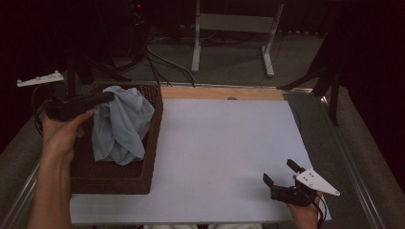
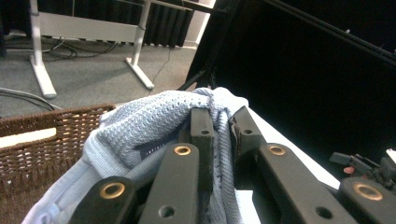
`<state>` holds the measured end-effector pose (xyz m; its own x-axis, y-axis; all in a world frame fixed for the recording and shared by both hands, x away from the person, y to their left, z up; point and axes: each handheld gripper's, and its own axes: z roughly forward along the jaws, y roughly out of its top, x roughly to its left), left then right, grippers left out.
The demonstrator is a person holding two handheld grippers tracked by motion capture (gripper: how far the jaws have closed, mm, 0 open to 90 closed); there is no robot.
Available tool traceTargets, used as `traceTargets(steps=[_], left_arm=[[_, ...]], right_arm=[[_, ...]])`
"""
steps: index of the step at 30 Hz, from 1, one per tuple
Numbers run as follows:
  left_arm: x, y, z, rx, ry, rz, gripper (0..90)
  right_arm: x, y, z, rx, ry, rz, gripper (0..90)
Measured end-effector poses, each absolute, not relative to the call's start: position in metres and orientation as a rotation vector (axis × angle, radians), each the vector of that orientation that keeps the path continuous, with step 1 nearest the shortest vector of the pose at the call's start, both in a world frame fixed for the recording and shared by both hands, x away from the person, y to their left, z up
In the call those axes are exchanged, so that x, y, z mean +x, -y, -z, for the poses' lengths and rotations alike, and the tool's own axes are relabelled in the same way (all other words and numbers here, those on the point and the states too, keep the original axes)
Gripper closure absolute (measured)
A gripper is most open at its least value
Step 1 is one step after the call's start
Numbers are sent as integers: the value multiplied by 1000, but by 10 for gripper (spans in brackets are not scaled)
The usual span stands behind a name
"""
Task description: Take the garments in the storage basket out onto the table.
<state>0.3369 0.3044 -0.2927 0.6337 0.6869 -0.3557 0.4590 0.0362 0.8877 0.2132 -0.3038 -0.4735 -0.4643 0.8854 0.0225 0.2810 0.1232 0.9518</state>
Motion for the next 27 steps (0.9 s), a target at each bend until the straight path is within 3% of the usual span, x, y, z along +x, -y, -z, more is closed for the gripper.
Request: traceTargets(steps=[27], left_arm=[[337, -292, 270, 1568, -899, -213, 847]], right_arm=[[213, 304, 473, 1129, -1826, -1354, 2]])
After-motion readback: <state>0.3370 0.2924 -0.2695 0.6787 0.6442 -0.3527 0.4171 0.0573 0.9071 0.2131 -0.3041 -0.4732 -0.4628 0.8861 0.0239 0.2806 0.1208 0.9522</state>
